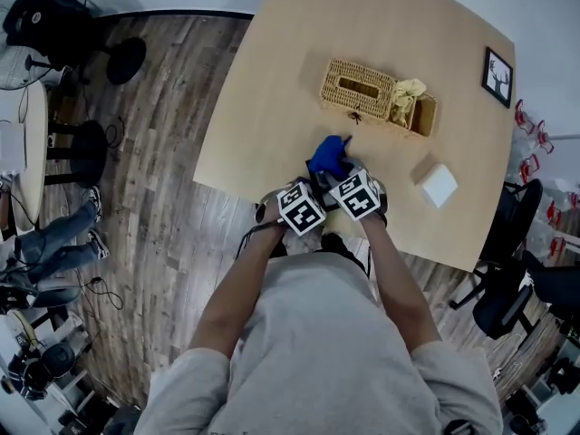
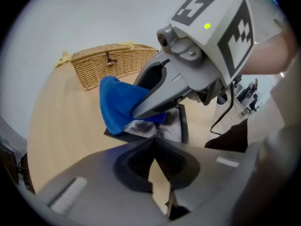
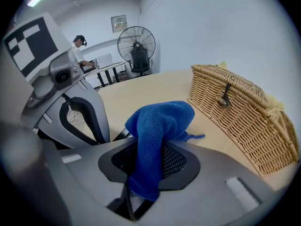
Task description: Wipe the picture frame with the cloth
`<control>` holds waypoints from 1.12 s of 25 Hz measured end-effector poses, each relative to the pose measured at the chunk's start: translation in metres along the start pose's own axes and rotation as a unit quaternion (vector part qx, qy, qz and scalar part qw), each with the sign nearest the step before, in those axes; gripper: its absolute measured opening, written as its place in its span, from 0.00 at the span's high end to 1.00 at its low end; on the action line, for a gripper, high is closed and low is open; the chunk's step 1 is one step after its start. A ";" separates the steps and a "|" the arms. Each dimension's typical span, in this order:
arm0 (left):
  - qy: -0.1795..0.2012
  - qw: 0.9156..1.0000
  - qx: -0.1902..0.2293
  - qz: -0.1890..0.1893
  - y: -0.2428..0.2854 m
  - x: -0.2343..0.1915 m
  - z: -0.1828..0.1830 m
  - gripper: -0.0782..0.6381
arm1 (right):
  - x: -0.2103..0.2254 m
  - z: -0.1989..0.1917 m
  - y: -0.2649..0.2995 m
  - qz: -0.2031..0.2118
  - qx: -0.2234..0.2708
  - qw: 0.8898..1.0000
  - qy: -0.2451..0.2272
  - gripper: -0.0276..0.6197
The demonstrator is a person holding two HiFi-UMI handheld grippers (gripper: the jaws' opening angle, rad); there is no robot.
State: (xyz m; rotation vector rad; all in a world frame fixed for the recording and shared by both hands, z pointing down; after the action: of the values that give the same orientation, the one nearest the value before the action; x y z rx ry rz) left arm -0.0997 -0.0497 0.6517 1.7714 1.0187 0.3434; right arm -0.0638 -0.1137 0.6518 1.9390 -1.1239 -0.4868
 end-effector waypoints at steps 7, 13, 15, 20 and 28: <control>0.003 1.000 0.002 0.003 -0.002 -0.001 -0.003 0.82 | 0.003 0.015 0.004 -0.008 0.008 1.000 0.001 0.79; 0.001 1.000 0.004 0.000 -0.002 -0.002 -0.005 0.82 | 0.016 0.027 0.006 -0.027 0.018 0.999 0.016 0.79; 0.002 1.000 0.003 0.000 -0.003 -0.002 -0.005 0.82 | 0.015 0.029 0.011 -0.021 0.011 1.000 0.011 0.79; 0.002 1.000 0.005 -0.001 -0.003 -0.002 -0.006 0.82 | 0.010 0.032 0.017 -0.006 0.003 1.000 0.000 0.79; 0.006 1.000 0.007 0.001 -0.003 -0.002 -0.005 0.82 | -0.013 0.039 0.024 0.027 0.001 0.999 -0.047 0.79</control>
State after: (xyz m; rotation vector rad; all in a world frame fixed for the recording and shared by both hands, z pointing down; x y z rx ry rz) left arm -0.1055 -0.0476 0.6516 1.7848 1.0306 0.3484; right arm -0.1089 -0.1273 0.6475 1.8990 -1.2325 -0.5522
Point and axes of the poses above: the fingertips, and each gripper's own axes: y forward along the fingers, x to its right, z out of its top, the point moved 4 cm from there along -y, backward along the fingers, and after that the axes turned 2 degrees about -z, right-handed, at the moved point
